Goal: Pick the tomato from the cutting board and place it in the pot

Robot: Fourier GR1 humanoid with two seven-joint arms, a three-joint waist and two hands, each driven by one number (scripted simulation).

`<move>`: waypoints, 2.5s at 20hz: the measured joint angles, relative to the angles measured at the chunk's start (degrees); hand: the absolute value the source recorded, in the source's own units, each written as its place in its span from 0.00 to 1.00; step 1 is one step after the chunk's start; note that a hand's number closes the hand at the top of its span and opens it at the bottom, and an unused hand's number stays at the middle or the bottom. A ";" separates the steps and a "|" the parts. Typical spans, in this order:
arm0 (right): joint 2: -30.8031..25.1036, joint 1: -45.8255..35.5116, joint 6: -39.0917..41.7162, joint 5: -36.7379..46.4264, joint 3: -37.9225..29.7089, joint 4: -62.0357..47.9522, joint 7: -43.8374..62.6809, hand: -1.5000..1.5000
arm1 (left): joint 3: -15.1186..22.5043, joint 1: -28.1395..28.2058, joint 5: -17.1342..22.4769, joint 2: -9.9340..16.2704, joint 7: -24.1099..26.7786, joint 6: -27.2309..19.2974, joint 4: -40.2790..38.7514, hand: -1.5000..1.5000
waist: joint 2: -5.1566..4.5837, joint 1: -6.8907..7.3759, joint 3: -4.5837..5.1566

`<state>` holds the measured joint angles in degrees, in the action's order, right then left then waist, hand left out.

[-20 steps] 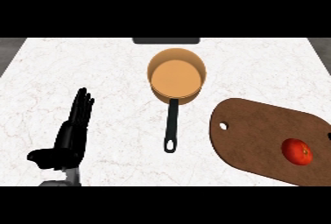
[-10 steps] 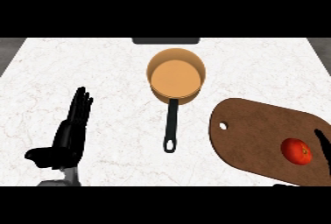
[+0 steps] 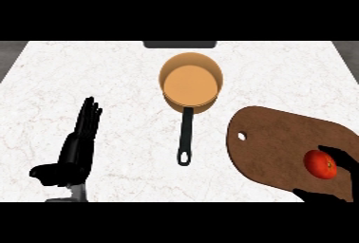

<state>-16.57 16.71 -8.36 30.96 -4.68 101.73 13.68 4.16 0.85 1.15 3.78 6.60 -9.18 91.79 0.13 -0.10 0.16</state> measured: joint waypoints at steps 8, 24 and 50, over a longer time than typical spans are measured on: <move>1.86 -2.31 -4.08 4.37 -2.45 -2.30 -4.56 1.00 | -0.57 -0.22 -0.38 -0.44 -1.07 0.17 1.10 0.50 | 0.15 -0.04 0.22; 12.80 -24.67 1.15 30.96 16.33 -6.90 14.84 1.00 | 4.33 -4.67 -1.78 -1.61 -0.26 3.98 -1.04 0.50 | -2.38 12.17 1.09; 15.94 -81.92 12.49 50.92 22.07 -39.30 53.00 1.00 | 5.00 -8.81 -2.76 -3.41 -2.06 2.60 -4.97 0.50 | -1.54 11.07 0.28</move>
<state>-0.64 -65.21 4.13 81.89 17.39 62.43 66.68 9.16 -7.96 -1.60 0.37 4.53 -6.58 86.82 -1.40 10.96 0.44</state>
